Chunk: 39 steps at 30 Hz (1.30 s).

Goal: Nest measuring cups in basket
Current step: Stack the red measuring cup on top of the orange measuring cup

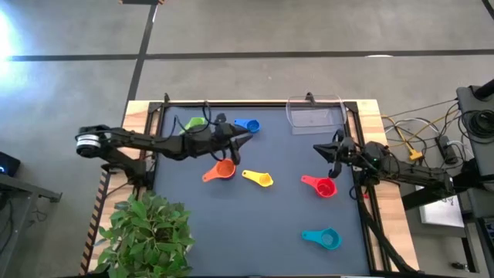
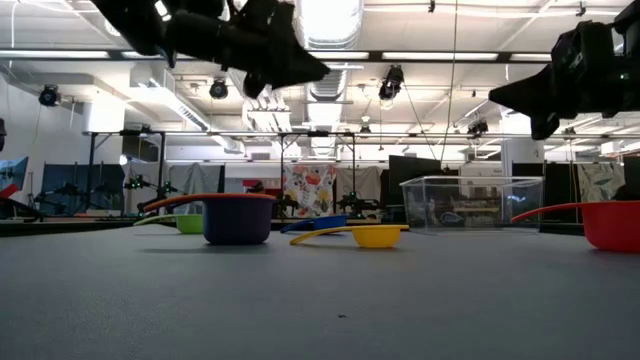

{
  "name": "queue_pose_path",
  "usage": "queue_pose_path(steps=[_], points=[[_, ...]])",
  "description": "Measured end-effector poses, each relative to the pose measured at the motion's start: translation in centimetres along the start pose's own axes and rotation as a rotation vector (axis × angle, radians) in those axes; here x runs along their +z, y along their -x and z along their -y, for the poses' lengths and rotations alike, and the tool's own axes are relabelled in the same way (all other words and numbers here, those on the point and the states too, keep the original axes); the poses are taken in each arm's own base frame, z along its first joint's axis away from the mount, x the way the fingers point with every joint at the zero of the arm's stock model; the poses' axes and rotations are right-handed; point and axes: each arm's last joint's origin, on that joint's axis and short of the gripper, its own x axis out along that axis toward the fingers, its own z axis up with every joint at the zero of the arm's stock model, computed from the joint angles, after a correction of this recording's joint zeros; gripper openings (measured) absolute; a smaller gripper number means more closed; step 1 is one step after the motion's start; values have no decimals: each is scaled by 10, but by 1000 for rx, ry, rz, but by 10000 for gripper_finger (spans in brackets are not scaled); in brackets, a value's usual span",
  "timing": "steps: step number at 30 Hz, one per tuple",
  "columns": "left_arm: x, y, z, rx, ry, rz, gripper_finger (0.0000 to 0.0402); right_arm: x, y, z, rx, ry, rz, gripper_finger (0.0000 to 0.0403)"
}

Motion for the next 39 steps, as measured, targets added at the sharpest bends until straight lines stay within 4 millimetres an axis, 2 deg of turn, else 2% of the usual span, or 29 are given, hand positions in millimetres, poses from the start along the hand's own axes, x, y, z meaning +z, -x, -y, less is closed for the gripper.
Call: queue_pose_path(steps=[4, 8, 10, 12, 15, 24, 28, 30, 34, 36, 39], points=[[18, 12, -1, -44, 1, 71, 89, 7, 0, -1, 14, -87, 73, 9], [21, 27, -4, -40, -2, 83, 89, 12, 1, -1, 2, -127, 127, 9], [22, 34, -8, 38, -44, 85, 89, 13, 1, 0, -58, -133, 149, 9], [14, 39, -13, 189, -52, 20, 89, 14, 1, 2, -114, -139, 166, 9], [3, 40, -15, 281, 122, -39, 89, 13, 1, 3, -128, -142, 165, 9], [19, 50, 0, 166, 93, 45, 89, 15, 0, 2, -118, -159, 154, 9], [17, 53, 10, 128, 80, 35, 89, 30, 0, -1, -99, -138, 145, 9], [15, 53, 13, 114, 82, 39, 89, 43, -1, -4, -94, -105, 63, 9], [13, 52, 16, 103, 81, 70, 89, 70, -7, -9, -151, -31, -213, 9], [13, 53, 15, 105, 68, 79, 89, 84, -17, -12, -174, -16, -344, 9], [10, 56, 14, 106, 64, 75, 89, 94, -38, -14, -217, -8, -568, 9]])
